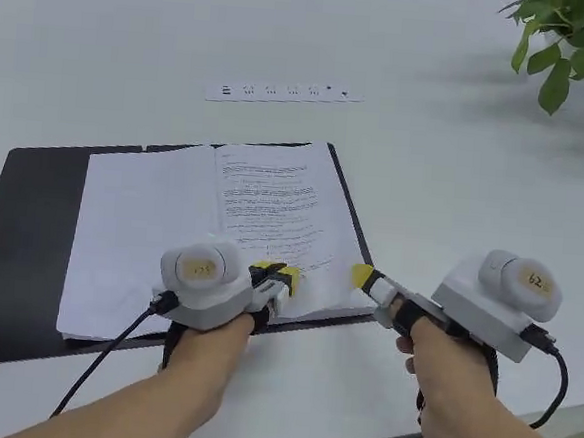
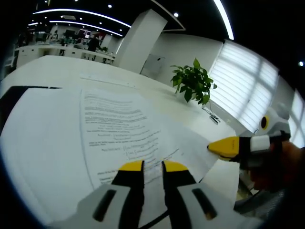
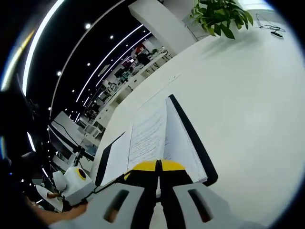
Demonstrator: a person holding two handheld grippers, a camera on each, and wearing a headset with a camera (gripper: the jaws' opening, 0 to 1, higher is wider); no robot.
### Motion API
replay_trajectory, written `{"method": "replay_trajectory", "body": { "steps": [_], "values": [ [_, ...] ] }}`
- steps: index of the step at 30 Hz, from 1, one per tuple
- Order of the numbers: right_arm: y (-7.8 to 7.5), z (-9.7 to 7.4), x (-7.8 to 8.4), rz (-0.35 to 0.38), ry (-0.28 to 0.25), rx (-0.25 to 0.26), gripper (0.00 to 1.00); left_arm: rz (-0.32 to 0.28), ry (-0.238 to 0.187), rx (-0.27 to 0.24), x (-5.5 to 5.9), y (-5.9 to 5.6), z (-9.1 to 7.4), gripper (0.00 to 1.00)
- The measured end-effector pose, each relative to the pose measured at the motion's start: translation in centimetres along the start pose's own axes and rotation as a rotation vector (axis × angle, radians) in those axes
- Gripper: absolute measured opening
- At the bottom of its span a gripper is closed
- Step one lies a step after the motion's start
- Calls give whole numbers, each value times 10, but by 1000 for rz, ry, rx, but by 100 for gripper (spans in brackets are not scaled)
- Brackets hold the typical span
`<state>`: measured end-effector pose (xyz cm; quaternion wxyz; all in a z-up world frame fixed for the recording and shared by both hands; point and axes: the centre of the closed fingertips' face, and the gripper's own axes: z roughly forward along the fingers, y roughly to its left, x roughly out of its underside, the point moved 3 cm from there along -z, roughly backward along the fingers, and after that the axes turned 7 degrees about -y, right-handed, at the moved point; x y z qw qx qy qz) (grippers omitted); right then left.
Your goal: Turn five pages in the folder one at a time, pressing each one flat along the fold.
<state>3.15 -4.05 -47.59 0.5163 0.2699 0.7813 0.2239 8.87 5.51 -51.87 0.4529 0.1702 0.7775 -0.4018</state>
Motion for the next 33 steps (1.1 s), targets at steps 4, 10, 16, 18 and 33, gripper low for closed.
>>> {"method": "replay_trajectory", "body": {
  "steps": [4, 10, 16, 18, 33],
  "values": [
    [20, -3, -7, -12, -17, -44, 0, 29, -22, 16, -14, 3, -17, 18],
    [57, -7, -14, -63, -36, -133, 0, 119, -40, 11, -34, 17, -50, 24],
    [93, -7, -13, -110, -41, -218, 0, 151, -81, -24, -53, 36, -84, 28],
    [104, -5, -9, -136, -31, -242, 0, 167, -88, -39, -58, 43, -96, 30],
    [176, 23, 34, -260, 72, -373, 0, 209, -153, -161, -76, 83, -171, 33]
  ]
}}
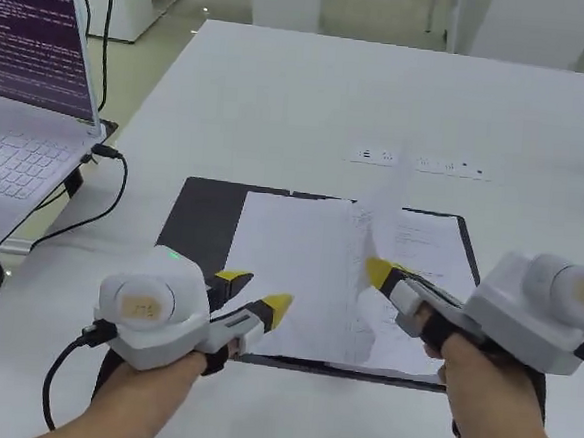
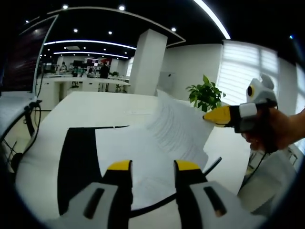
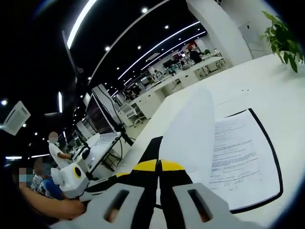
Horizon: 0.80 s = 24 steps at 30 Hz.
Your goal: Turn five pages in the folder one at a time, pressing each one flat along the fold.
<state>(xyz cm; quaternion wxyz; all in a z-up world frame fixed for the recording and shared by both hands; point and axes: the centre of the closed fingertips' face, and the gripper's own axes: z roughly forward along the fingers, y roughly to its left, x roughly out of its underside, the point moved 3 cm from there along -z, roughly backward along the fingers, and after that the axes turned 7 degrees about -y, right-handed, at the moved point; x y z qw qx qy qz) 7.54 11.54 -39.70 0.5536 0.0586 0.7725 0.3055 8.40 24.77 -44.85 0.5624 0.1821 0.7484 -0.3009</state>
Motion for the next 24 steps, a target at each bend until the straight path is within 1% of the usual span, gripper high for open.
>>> {"method": "replay_trajectory", "body": {
  "steps": [3, 5, 6, 8, 13, 16, 22, 24],
  "values": [
    [10, 13, 8, -29, 31, -14, 0, 11, -5, -21, -2, 10, -11, 33],
    [13, 19, 12, -35, 47, -20, 0, 7, -8, -29, -3, 14, -16, 33],
    [16, 23, 15, -47, 63, -22, 0, 3, -9, -42, -3, 18, -20, 33],
    [20, 29, 19, -50, 75, -28, 0, 1, -15, -55, -4, 22, -25, 34],
    [30, 44, 33, -93, 130, -41, 0, -15, -15, -90, -3, 32, -39, 34],
    [36, 54, 46, -121, 172, -52, 0, -26, -17, -113, 0, 37, -49, 34],
    [40, 70, 72, -177, 252, -53, 0, -44, -16, -149, 4, 45, -62, 34],
    [38, 75, 82, -196, 283, -41, 0, -53, -15, -160, 7, 48, -66, 34]
  ]
}}
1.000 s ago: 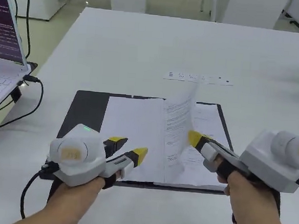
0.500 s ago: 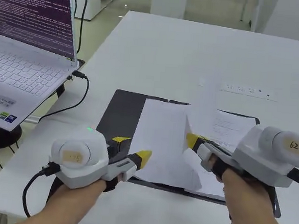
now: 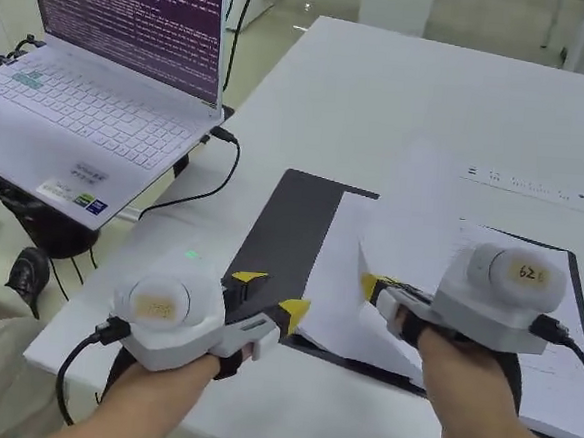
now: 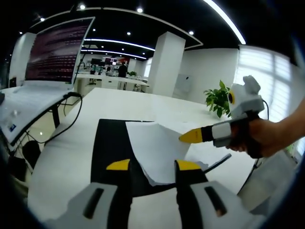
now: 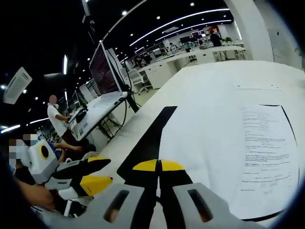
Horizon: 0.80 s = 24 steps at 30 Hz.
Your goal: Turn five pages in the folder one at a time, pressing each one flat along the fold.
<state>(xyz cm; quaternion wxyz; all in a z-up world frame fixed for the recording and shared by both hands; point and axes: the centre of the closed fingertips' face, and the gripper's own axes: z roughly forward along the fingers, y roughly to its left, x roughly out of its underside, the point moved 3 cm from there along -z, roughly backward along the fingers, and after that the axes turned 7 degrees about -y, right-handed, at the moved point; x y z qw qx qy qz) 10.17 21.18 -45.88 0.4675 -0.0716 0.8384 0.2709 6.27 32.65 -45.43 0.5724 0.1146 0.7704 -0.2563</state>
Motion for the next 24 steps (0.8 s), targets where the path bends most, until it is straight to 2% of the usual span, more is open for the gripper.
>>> {"method": "replay_trajectory", "body": {
  "steps": [11, 20, 24],
  "values": [
    [8, 28, 36, -41, 118, -7, 0, -28, 22, -36, 13, 9, -14, 34],
    [12, 43, 54, -40, 177, -17, 0, -53, 45, -35, 20, 13, -10, 33],
    [11, 51, 62, -15, 207, -23, 0, -58, 50, -35, 22, 13, -6, 33]
  ]
}}
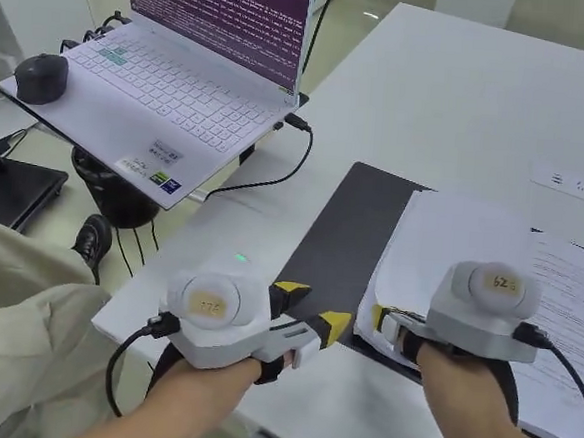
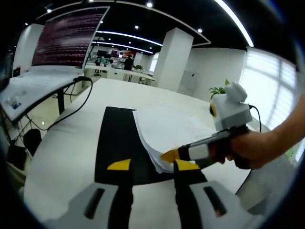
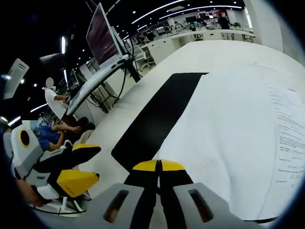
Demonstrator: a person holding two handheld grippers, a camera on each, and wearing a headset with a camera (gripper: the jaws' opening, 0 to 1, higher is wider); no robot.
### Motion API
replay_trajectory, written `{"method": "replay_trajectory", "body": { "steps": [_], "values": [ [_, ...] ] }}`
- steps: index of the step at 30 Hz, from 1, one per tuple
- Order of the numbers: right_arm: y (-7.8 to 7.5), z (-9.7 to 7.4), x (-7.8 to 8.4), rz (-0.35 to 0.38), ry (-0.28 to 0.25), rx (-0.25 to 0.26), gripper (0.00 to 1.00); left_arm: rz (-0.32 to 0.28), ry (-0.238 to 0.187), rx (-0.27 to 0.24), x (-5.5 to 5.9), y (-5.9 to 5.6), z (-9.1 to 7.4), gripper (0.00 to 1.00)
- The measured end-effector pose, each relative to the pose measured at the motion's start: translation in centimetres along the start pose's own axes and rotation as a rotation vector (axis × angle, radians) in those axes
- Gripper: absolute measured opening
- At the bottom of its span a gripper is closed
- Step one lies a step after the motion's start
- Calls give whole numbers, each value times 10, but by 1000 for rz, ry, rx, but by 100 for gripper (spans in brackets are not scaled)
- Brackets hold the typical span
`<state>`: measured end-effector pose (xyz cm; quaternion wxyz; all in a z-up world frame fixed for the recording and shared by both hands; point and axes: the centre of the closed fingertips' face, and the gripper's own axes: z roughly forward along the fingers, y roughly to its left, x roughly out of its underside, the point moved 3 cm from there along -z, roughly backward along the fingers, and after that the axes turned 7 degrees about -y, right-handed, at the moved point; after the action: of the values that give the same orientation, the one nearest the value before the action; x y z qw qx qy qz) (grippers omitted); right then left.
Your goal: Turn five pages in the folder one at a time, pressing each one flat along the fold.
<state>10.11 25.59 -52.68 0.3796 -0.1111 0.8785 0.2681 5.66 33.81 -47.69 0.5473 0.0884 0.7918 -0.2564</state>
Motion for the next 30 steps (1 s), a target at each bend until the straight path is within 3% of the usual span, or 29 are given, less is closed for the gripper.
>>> {"method": "replay_trajectory", "body": {
  "steps": [13, 16, 21, 22, 26, 30],
  "values": [
    [0, 4, 8, 53, 1, -13, 0, -4, 18, -6, 5, 4, 11, 33],
    [3, 1, 9, 65, -12, -41, 3, -4, 22, -11, 6, 5, 12, 33],
    [6, -11, 3, 88, -84, -93, 12, 1, 33, -13, 8, 5, 14, 33],
    [8, -16, -2, 96, -124, -114, 13, 7, 36, -11, 8, 4, 14, 33],
    [1, -34, -8, 95, -172, -105, 11, 21, 44, 3, 7, 1, 20, 32],
    [-19, -49, -15, 81, -211, -57, 4, 51, 62, 38, 9, -9, 32, 32]
  ]
}}
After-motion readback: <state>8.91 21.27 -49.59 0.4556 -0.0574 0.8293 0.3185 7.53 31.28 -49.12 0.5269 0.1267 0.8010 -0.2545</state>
